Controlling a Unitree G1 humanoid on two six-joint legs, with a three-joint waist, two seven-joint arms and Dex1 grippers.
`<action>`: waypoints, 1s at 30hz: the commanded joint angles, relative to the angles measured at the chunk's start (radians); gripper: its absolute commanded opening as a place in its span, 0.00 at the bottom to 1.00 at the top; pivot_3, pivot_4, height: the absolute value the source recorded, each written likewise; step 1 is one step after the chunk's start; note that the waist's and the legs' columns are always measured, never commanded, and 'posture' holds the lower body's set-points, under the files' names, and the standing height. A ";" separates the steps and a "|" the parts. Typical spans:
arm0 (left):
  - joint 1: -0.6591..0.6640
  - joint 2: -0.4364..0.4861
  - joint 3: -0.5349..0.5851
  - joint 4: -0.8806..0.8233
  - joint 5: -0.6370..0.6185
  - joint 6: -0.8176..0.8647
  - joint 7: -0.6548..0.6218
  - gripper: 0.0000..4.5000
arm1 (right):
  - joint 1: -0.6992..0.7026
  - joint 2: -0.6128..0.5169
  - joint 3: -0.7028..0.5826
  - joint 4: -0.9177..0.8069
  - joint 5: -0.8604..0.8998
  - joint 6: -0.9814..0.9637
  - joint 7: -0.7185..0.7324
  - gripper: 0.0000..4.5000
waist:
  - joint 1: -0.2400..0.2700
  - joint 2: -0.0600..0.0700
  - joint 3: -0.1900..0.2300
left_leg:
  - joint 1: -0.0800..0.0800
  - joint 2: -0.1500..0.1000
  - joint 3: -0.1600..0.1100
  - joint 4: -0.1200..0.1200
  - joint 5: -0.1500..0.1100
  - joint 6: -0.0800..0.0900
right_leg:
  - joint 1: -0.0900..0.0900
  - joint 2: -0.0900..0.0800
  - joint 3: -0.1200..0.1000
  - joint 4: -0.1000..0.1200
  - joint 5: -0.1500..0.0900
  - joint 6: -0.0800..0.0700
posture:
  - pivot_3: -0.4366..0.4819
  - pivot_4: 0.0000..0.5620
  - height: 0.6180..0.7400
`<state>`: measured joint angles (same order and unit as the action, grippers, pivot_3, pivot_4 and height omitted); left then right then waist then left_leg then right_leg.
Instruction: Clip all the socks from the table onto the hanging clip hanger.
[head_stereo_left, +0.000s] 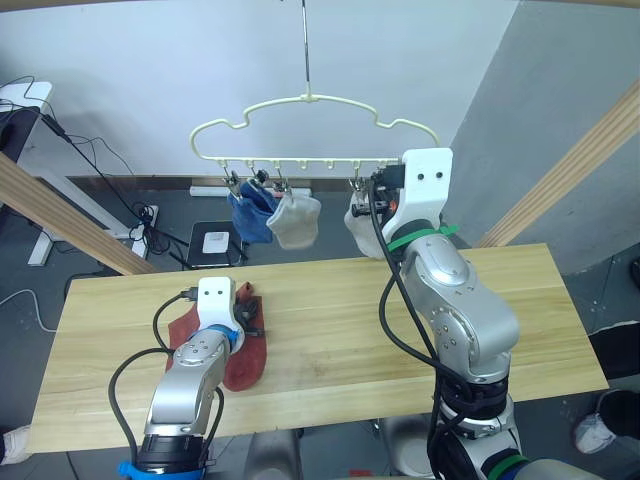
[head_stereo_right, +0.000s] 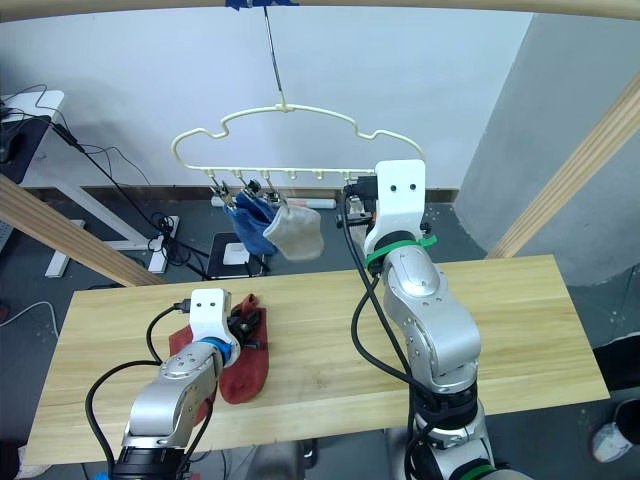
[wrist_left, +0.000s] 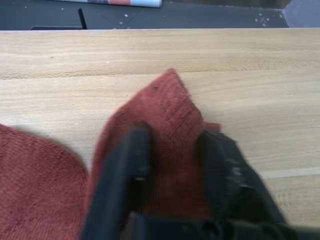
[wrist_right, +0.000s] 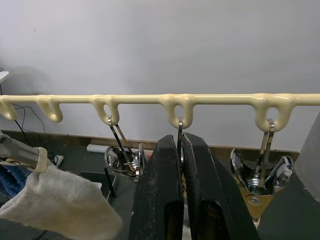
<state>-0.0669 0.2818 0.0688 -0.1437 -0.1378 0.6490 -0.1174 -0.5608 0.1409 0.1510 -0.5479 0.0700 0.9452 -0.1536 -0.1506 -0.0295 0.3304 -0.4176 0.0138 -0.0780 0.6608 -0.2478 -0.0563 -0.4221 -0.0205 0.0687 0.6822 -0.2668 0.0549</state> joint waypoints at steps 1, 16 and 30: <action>0.021 0.002 -0.002 -0.012 -0.003 -0.004 -0.027 0.09 | 0.001 0.027 0.011 -0.038 0.003 -0.007 0.001 0.00 | 0.000 0.000 0.000 | 0.000 0.000 0.000 0.000 0.000 0.000 | 0.000 0.000 0.000 0.000 0.000 0.000 | 0.20 0.54 1.00; -0.136 0.009 -0.267 -0.107 -0.109 -0.311 -0.506 0.00 | -0.007 0.022 0.009 -0.048 -0.002 0.000 -0.001 0.00 | -0.003 0.000 0.000 | -0.001 0.000 0.001 -0.001 0.000 0.000 | 0.000 0.000 0.000 -0.001 0.000 0.000 | 0.18 0.55 1.00; -0.338 -0.154 -0.264 0.115 -0.033 -0.485 -0.424 0.00 | -0.003 0.023 0.016 -0.055 -0.007 0.008 -0.005 0.00 | -0.019 0.000 0.000 | -0.001 -0.002 0.000 -0.001 0.000 0.000 | 0.000 0.000 0.000 -0.001 0.000 0.001 | 0.16 0.54 1.00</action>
<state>-0.4033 0.1309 -0.1910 -0.0226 -0.1761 0.1883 -0.5388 -0.5610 0.1406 0.1616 -0.5638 0.0652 0.9500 -0.1539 -0.1692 -0.0296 0.3304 -0.4189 0.0122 -0.0775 0.6602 -0.2478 -0.0562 -0.4223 -0.0200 0.0689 0.6807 -0.2666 0.0554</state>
